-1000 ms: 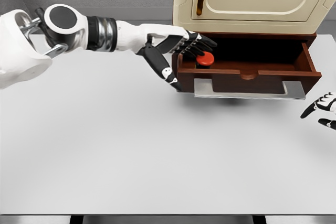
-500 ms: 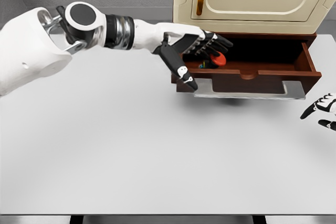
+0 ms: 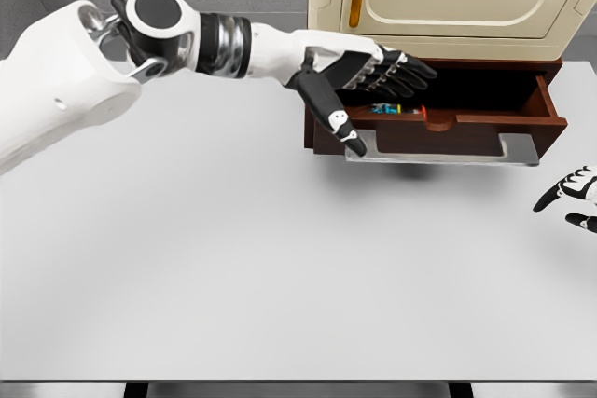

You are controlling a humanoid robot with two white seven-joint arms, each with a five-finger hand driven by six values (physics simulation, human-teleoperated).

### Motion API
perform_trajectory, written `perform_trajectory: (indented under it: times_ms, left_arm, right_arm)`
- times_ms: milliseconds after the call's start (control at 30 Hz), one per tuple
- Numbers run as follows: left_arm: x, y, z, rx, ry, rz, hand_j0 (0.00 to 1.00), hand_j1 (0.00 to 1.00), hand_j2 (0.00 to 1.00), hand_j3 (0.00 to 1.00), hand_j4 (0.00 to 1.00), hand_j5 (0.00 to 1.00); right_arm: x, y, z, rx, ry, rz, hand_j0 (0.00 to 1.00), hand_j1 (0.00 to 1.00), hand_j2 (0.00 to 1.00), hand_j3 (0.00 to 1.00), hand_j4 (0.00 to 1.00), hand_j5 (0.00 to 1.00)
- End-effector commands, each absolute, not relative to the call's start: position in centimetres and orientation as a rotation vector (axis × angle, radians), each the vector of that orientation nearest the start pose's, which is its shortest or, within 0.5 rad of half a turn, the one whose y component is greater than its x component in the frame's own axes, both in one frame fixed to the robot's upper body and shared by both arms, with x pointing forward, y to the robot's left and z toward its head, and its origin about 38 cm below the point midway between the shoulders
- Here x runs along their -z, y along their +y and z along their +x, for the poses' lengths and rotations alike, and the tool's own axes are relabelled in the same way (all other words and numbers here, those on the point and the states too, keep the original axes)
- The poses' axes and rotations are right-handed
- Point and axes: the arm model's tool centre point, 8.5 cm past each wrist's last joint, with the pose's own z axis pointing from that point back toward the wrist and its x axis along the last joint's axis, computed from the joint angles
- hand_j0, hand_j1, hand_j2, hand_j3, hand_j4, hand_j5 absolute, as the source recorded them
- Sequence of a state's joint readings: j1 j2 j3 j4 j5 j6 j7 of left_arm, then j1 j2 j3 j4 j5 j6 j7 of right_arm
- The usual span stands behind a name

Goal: Put the switch into the drawer with left arm, and close the drawer with right arm

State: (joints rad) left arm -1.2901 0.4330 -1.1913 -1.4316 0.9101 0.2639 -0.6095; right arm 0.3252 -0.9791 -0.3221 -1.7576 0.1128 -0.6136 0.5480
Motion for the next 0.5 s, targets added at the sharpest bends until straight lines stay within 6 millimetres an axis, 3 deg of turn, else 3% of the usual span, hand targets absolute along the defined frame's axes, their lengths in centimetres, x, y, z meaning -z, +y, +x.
perform_trajectory:
  times_ms: [0, 33, 167, 233, 300, 400, 467]
  left_arm:
    - [-33.9, 5.1, 45.2, 1.454, -1.22, -0.776, 1.0, 1.0, 1.0, 1.0, 1.0, 1.0]
    - [-34.5, 5.2, 44.9, 1.45, -1.233, -0.797, 1.0, 1.0, 1.0, 1.0, 1.0, 1.0]
    - [-37.8, 9.8, 40.7, 1.571, -1.394, -0.788, 1.0, 1.0, 1.0, 1.0, 1.0, 1.0]
    - [-39.0, 15.9, 40.4, 1.557, -1.517, -0.683, 1.0, 1.0, 1.0, 1.0, 1.0, 1.0]
    - [-39.4, 22.1, 40.3, 1.511, -1.609, -0.568, 1.0, 1.0, 1.0, 1.0, 1.0, 1.0]
    - [-36.9, 32.1, 41.4, 1.37, -1.723, -0.392, 1.0, 1.0, 1.0, 1.0, 1.0, 1.0]
    - [-34.6, 36.2, 42.7, 1.293, -1.71, -0.294, 1.0, 1.0, 1.0, 1.0, 1.0, 1.0]
  right_arm:
    - [-23.2, -43.7, 28.7, -1.686, -1.438, -0.423, 0.58, 0.58, 0.58, 0.58, 0.58, 0.58]
    - [-23.2, -43.7, 28.7, -1.686, -1.438, -0.423, 0.58, 0.58, 0.58, 0.58, 0.58, 0.58]
    - [-23.1, -43.6, 28.7, -1.687, -1.438, -0.421, 0.56, 0.56, 0.56, 0.56, 0.56, 0.56]
    - [-23.1, -43.5, 28.7, -1.696, -1.432, -0.414, 0.5, 0.5, 0.5, 0.5, 0.5, 0.5]
    - [-23.2, -43.5, 28.8, -1.706, -1.424, -0.414, 0.5, 0.5, 0.5, 0.5, 0.5, 0.5]
    - [-22.4, -42.8, 28.9, -1.743, -1.399, -0.367, 0.5, 0.5, 0.5, 0.5, 0.5, 0.5]
    - [-22.8, -42.8, 29.1, -1.766, -1.387, -0.371, 0.5, 0.5, 0.5, 0.5, 0.5, 0.5]
